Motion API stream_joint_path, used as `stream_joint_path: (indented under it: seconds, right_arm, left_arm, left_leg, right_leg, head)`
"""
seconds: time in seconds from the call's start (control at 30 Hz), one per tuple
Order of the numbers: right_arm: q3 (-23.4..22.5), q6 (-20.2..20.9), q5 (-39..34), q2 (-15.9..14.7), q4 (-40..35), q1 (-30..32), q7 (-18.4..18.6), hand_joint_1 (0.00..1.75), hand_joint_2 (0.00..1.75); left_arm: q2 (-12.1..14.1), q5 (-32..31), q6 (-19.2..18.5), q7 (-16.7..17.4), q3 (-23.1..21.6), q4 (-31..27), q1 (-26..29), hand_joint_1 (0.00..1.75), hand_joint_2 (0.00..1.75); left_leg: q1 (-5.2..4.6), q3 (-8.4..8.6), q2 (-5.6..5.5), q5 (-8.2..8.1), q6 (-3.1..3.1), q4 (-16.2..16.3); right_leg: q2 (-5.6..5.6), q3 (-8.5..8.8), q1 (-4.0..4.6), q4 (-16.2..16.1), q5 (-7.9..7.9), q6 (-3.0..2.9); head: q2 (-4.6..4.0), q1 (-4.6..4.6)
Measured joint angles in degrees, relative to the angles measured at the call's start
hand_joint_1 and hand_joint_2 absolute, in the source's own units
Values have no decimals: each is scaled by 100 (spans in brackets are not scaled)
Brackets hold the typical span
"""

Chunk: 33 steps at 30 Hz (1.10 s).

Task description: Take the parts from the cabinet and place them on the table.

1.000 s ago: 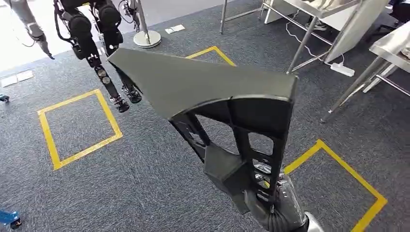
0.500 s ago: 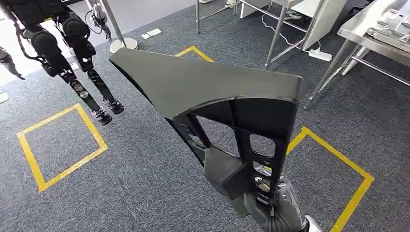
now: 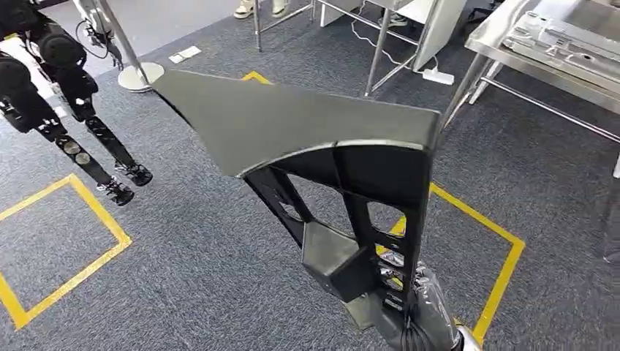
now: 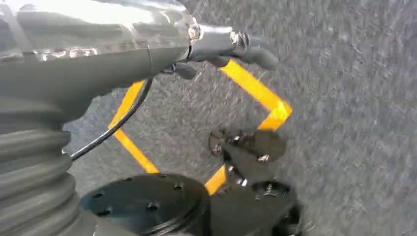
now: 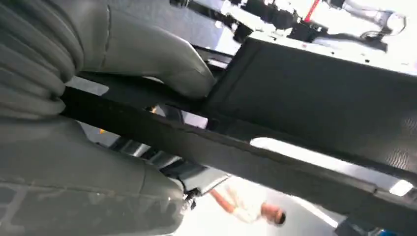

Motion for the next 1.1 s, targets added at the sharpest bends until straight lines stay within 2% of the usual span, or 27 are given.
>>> stream_joint_path:
  seconds: [0.03,0.07,0.1,0.13,0.17,0.2,0.23,0.33,0.37,0.4,0.43,0.47,0.53,0.57,0.6,0.63,0.67,0.7,0.73,0.77,0.87,0.9,0.93,0.97,1.03,1.07,1.1]
  right_arm:
    - [-2,0,0,-4,0,6,2,175,175]
    - [-2,0,0,-9,0,10,2,175,175]
    - [-2,2,0,-9,0,11,4,175,175]
    - [-2,7,0,-11,0,13,2,175,175]
    - [-2,11,0,-15,-2,15,4,175,175]
    - [0,11,0,-15,-7,15,2,175,175]
    - [0,17,0,-17,-13,5,4,175,175]
    - [-4,55,4,-26,-22,40,0,175,175]
    - [-2,65,7,-28,-22,52,0,175,175]
    - [2,68,7,-31,-26,58,-2,175,175]
    - [9,68,4,-31,-31,60,-9,175,175]
    - [13,70,7,-37,-31,47,-7,175,175]
    - [31,70,13,-39,-31,50,-9,175,175]
    - [31,70,22,-44,-30,57,-7,175,175]
    - [33,70,24,-46,-28,67,-9,175,175]
    - [44,70,30,-48,-31,74,-11,175,175]
    - [55,70,37,-52,-31,75,-11,175,175]
    - [70,70,39,-57,-31,74,-15,175,175]
    - [77,68,39,-59,-31,73,-18,175,175]
    - [79,66,39,-63,-31,67,-18,175,175]
    - [83,63,44,-70,-31,76,-17,175,175]
    - [83,63,44,-74,-31,72,-18,175,175]
    - [83,61,37,-76,-31,60,-17,175,175]
    - [85,61,37,-81,-31,31,-17,175,175]
    - [85,61,24,-87,-28,17,-15,175,175]
    - [85,61,17,-87,-28,22,-13,175,175]
    - [85,61,9,-90,-26,26,-11,175,175]
  left_arm:
    - [0,0,-2,9,0,0,5,0,175]
    - [0,0,-9,15,0,0,3,0,175]
    - [0,0,-17,20,0,0,0,0,175]
    - [0,-4,-37,33,-2,0,-7,0,175]
    - [0,-11,-50,37,-6,0,-11,0,175]
    - [0,-11,-55,39,-11,2,-13,0,175]
    - [-2,-11,-61,39,-17,2,-16,0,175]
    - [-2,7,-70,44,-22,2,-22,0,175]
    - [-15,11,-81,44,-24,4,-32,0,175]
    - [-22,13,-87,42,-28,4,-44,0,175]
    - [-22,20,-98,31,-28,4,-49,0,175]
    - [-22,20,-109,31,-28,4,-48,0,175]
    - [-22,33,-111,33,-28,7,-21,0,175]
    - [-22,35,-111,33,-26,7,-8,0,175]
    - [-22,35,-111,33,-26,7,2,0,175]
    - [-22,35,-111,28,-26,7,4,0,175]
    - [-22,35,-111,26,-26,7,3,0,175]
    - [-20,35,-111,13,-26,7,3,0,175]
    - [-20,35,-109,7,-26,7,8,0,175]
    - [-24,29,-111,2,-26,13,6,0,175]
    - [-24,20,-111,0,-26,20,18,0,175]
    - [-28,20,-114,-9,-28,26,9,0,175]
    - [-28,20,-118,-26,-28,26,-3,0,175]
    - [-28,20,-118,-46,-28,26,-3,0,175]
    - [-26,20,-118,-55,-26,26,14,0,175]
    - [-24,18,-118,-55,-26,26,16,0,175]
    - [-24,15,-118,-55,-26,26,13,0,175]
  left_leg:
    - [-6,0,70,-11,11,1]
    - [-13,5,137,-21,21,1]
    - [-17,17,186,-32,20,1]
    - [-23,37,231,-48,21,0]
    - [-26,67,271,-64,15,-3]
    - [-27,96,305,-83,7,-8]
    - [-62,103,337,-107,-32,0]
    - [-64,153,432,-110,-85,-70]
    - [-72,199,472,-110,-123,-104]
    - [-70,212,411,-147,-162,-74]
    - [-66,171,203,-228,-174,65]
    - [-66,15,81,-429,-170,409]
    - [-68,-447,23,-815,-175,1338]
    - [-70,-604,22,-852,-173,1607]
    - [-68,-631,22,-759,-174,1599]
    - [-63,-540,19,-537,-174,1331]
    - [-55,-351,-8,-247,-172,866]
    - [-43,-136,-97,16,-176,352]
    - [-7,0,-359,46,-184,61]
    - [-14,-4,-418,26,-170,-1]
    - [-54,-4,-275,33,-77,15]
    - [-14,0,-212,45,-39,-13]
    - [-10,12,-168,46,-18,-22]
    - [-11,16,-106,42,-1,-24]
    - [-19,14,34,24,22,-23]
    - [-19,14,99,14,33,-22]
    - [-18,19,155,5,34,-22]
  right_leg:
    - [-8,-189,-2,335,-81,0]
    - [-13,-276,-3,452,-45,1]
    - [-20,-225,-2,308,103,-1]
    - [-39,-67,4,-41,337,-12]
    - [-102,182,21,-551,614,-40]
    - [-258,429,53,-1047,819,-76]
    - [-412,503,133,-1216,709,-97]
    - [-318,487,144,-1225,714,-121]
    - [-277,495,139,-1262,724,-155]
    - [-246,552,48,-1323,755,-193]
    - [-211,586,52,-1340,751,-204]
    - [-190,609,46,-1339,736,-247]
    - [-99,638,48,-1336,717,-273]
    - [-52,645,49,-1330,710,-280]
    - [5,658,47,-1329,703,-276]
    - [66,676,39,-1325,691,-269]
    - [130,698,27,-1312,672,-245]
    - [184,712,13,-1286,645,-211]
    - [224,705,-2,-1255,615,-167]
    - [274,670,44,-1196,591,-134]
    - [370,654,9,-1255,628,-84]
    - [338,651,10,-1237,608,-76]
    - [101,615,41,-1133,533,-48]
    - [19,460,27,-845,360,-30]
    - [-13,10,12,14,-11,-16]
    - [-16,-174,11,338,-88,-11]
    - [-22,-249,11,430,-43,-7]
  head:
    - [0,0]
    - [-2,0]
    - [0,0]
    - [0,0]
    - [0,0]
    - [0,0]
    - [0,0]
    - [0,-4]
    - [0,-2]
    - [0,-4]
    - [0,-7]
    - [0,-7]
    - [0,-7]
    - [0,-7]
    - [0,-7]
    - [-2,-7]
    - [0,-7]
    - [0,-7]
    - [0,-7]
    - [-2,-7]
    - [0,-7]
    - [0,-9]
    - [-2,6]
    - [0,7]
    - [0,7]
    - [-2,7]
    - [0,6]
